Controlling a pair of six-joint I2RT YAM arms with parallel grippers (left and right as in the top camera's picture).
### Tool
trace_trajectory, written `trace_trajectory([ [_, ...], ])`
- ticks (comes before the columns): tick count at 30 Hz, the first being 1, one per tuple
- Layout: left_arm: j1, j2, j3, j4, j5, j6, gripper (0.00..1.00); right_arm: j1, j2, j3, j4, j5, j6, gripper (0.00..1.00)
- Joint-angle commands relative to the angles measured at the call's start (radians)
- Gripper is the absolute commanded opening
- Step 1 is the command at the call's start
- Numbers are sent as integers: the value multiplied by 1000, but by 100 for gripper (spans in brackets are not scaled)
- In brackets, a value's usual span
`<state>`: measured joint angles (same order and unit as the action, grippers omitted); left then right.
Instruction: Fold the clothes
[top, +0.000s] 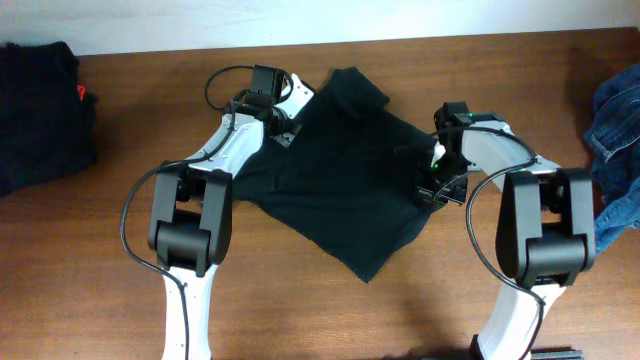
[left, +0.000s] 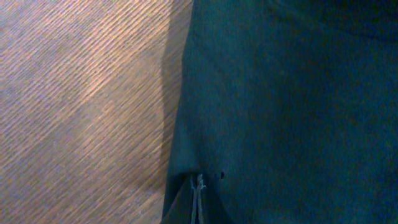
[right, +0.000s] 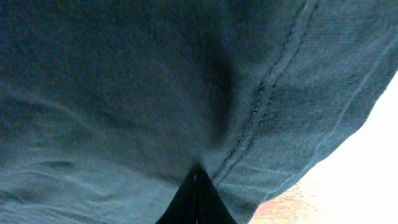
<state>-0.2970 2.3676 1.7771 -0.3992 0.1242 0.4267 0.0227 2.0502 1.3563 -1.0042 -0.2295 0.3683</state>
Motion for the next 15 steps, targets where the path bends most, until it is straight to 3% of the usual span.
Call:
trace_trajectory([
  [1,6,56,4,-6,-36,13,0,4,11,-32,26,72,11,4],
  [7,19,56,4,-34,-94,-1,0,-11,11,-32,34,168,10,4],
  [15,70,56,4,-124,-140,-135,0,-73,11,-32,123,193,-80,4],
])
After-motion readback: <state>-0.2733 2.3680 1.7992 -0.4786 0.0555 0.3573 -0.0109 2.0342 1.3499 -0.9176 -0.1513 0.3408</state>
